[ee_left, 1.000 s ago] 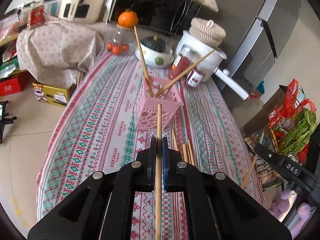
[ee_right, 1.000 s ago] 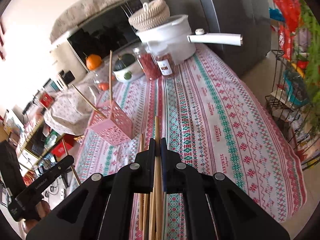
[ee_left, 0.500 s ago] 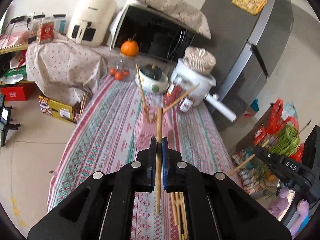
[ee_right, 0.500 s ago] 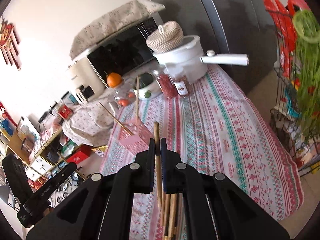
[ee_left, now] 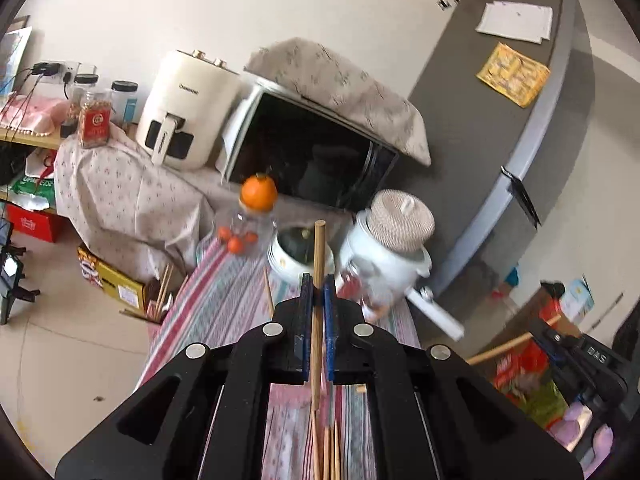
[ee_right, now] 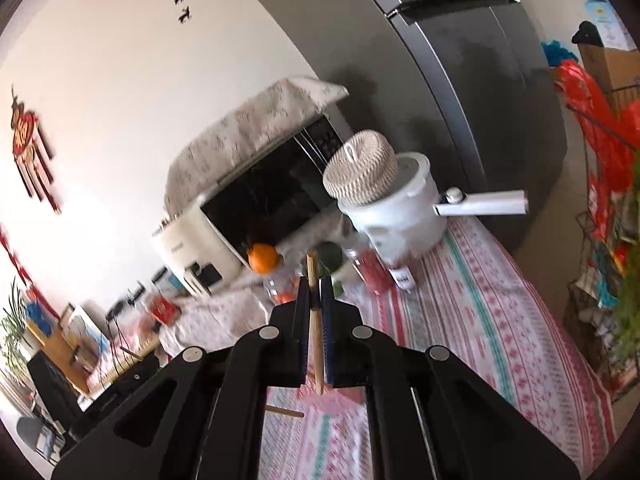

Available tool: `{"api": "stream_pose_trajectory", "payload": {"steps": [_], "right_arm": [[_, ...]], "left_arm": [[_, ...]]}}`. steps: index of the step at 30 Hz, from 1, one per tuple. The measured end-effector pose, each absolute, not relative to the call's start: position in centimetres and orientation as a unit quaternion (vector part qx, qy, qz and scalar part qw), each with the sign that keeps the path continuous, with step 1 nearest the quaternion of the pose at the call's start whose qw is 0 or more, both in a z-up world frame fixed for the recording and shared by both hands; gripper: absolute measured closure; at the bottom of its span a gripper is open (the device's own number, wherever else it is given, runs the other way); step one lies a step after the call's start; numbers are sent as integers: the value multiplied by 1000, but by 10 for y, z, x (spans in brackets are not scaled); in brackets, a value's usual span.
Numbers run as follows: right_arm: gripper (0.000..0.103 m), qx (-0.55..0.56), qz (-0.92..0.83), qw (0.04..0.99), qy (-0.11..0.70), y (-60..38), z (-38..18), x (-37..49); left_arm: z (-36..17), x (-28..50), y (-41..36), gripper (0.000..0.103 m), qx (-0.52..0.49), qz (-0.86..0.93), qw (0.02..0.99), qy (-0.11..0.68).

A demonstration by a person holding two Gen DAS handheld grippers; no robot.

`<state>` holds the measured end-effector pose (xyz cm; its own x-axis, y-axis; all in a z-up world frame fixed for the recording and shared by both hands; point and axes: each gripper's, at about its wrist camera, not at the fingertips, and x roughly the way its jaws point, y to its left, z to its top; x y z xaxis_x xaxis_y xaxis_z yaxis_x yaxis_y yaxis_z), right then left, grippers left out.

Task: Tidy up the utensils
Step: 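Lift both held chopsticks and carry them over the pink holder, then open both grippers to drop the chopsticks into the pink holder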

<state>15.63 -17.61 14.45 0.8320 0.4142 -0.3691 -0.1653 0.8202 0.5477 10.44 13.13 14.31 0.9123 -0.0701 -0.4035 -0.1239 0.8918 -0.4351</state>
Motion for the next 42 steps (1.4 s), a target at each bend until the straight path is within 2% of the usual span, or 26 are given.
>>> {"api": "stream_pose_trajectory", "payload": {"steps": [6,9,11,17,23,26,28,32,34,38,42], "right_arm": [[97,263,159,920,244,-161,139,188],[97,265,159,916,257,-152,128,203],[97,259,155,915,266,-145,121,211],[97,256,146,912,285,-133,105,224],[97,252,141,910,299,-119,92,236],[90,240,141,907,316,-108,80,246],[74,236,136,908,317,-105,75,246],[70,220,134,918,303,-105,81,237],[63,205,130,925,292,-105,85,228],[58,172,122,937,280,-101,86,209],[45,142,114,944,275,-97,80,191]], "left_arm": [[124,147,137,98,-243,26,948,203],[98,167,136,97,-236,45,940,241],[88,169,145,93,-255,53,932,251],[95,151,170,85,-282,80,929,226],[93,151,174,85,-286,80,925,237],[93,151,171,85,-281,74,925,243],[95,147,167,84,-274,70,929,240],[104,137,154,75,-242,71,941,226],[108,132,144,72,-220,72,948,219],[110,123,125,67,-176,86,957,213],[105,114,111,56,-155,88,960,215]]}}
